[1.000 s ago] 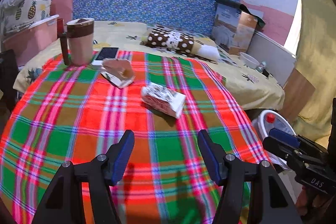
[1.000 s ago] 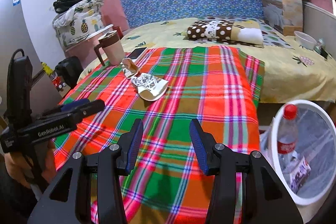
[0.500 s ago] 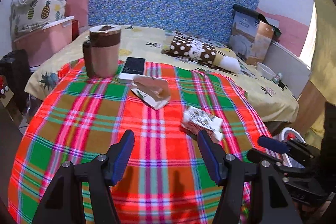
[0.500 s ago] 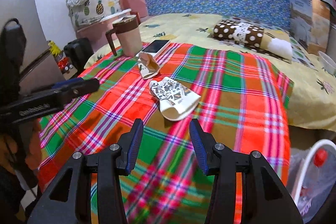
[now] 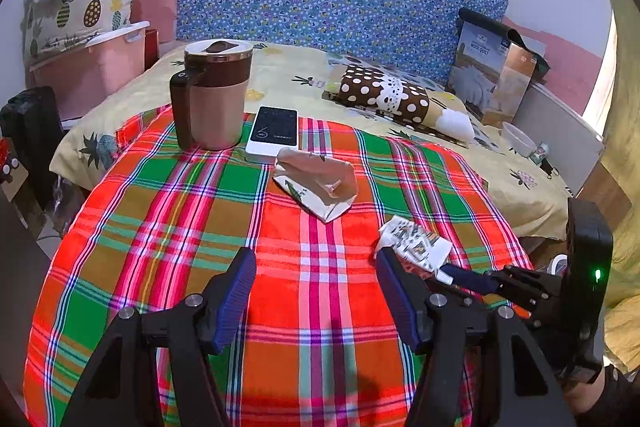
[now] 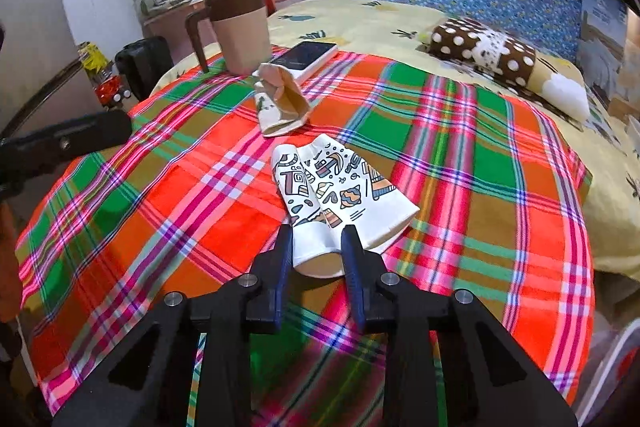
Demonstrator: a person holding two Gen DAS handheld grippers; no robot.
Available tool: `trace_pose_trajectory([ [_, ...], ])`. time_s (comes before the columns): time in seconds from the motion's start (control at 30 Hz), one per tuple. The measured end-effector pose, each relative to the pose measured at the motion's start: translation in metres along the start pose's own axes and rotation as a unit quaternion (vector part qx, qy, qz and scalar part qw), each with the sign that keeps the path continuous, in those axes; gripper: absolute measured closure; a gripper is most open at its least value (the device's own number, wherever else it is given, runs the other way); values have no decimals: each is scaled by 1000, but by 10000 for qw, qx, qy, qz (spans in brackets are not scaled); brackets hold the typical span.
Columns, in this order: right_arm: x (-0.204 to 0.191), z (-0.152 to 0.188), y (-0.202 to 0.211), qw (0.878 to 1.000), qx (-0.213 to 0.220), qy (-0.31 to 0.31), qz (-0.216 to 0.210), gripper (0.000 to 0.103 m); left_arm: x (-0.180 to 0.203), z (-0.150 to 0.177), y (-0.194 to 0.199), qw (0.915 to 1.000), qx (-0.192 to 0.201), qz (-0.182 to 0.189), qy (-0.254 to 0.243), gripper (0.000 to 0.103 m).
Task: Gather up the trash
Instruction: 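Grasp the white patterned paper cup with the right tool while the left tool grasps crumpled white paper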
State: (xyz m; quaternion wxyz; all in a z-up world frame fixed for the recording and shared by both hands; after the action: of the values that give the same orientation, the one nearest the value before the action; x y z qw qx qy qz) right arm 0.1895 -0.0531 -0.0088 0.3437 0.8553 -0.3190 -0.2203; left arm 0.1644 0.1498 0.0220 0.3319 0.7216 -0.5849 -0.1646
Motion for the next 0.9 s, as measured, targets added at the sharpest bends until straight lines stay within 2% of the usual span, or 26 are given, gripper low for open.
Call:
trace_pose_trajectory([
  [0.2,-2,3,19,9997,248,-36,19,78,14,-12,-11,9999,-8,116,-17,40],
  [0.53,36,18,47,9964,475,-636,302,79,41,-37,-61,9998,-200,67,37,40],
  [0.9,60,24,40,9944,447,-889,349,79,38,-59,-128,9956,-346,-610,616,40],
])
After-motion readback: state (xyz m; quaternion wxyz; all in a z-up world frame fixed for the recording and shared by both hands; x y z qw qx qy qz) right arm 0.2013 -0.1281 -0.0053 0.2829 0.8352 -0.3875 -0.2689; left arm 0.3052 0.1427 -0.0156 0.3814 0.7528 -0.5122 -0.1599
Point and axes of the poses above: each gripper's, at about its wrist camera, not at the fingertips, and y roughly against the way its jaws point, x to its right, z to its underside, the point moved 1 cm from there along -y, roughly the way its jaws point, and after that the axes turned 5 degrees about -z, right-handed, at the moved point
